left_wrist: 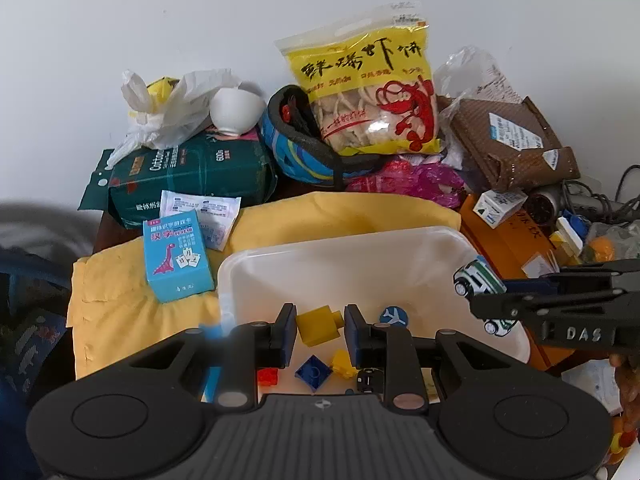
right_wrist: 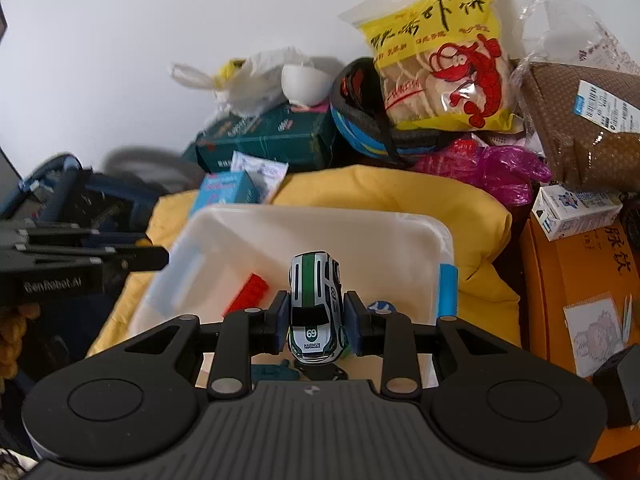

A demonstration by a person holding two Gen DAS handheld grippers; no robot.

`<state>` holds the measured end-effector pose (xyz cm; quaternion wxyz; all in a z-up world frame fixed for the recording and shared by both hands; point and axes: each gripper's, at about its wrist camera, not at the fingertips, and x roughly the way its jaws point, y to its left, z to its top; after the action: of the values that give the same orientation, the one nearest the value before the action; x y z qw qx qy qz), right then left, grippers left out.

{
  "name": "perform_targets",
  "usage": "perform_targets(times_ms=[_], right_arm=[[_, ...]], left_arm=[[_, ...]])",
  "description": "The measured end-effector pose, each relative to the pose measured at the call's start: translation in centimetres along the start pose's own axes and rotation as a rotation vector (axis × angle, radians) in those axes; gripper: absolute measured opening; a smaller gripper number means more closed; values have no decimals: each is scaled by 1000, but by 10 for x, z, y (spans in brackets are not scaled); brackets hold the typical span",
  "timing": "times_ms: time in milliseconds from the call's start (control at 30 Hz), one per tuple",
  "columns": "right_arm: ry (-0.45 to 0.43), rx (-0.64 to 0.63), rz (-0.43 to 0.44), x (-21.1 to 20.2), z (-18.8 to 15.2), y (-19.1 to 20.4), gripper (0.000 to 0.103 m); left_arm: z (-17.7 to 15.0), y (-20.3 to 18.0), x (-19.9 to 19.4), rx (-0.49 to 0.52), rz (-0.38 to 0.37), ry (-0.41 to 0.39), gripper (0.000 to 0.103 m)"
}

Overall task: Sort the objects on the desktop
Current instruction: 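Carry both items over the white bin and open both grippers to drop them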

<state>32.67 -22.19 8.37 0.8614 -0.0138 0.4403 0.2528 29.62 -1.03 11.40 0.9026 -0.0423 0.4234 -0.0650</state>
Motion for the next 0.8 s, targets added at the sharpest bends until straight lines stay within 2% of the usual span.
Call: perform_targets(times_ms=[267, 300, 333, 367, 400, 500, 633, 733, 800], right_arm=[[44, -8, -34, 17, 6, -2, 33], [41, -6, -47, 18, 6, -3, 35], [39, -6, -56, 19, 6, -3, 47], [31, -4, -62, 18, 6, -4, 54], [22, -5, -61, 17, 5, -4, 60], [2, -9, -49, 12, -2, -4, 60], [-58, -24, -15, -9, -27, 4, 60], [-99, -57, 50, -30, -66, 17, 61], [-106, -96, 76, -37, -99, 27, 63]], left_arm=[[1, 0, 16, 15, 24, 39, 30], [1, 1, 17, 18, 29, 39, 39], [1, 1, 18, 16, 36, 39, 47], [0, 1, 18, 14, 54, 33, 63], [-2, 2, 17, 15, 78, 18, 65], [-7, 7, 15, 19, 97, 0, 65], [-28, 15, 1, 0, 92, -35, 65], [-62, 17, -20, 7, 63, -98, 65], [-96, 15, -31, 22, 47, -108, 65]])
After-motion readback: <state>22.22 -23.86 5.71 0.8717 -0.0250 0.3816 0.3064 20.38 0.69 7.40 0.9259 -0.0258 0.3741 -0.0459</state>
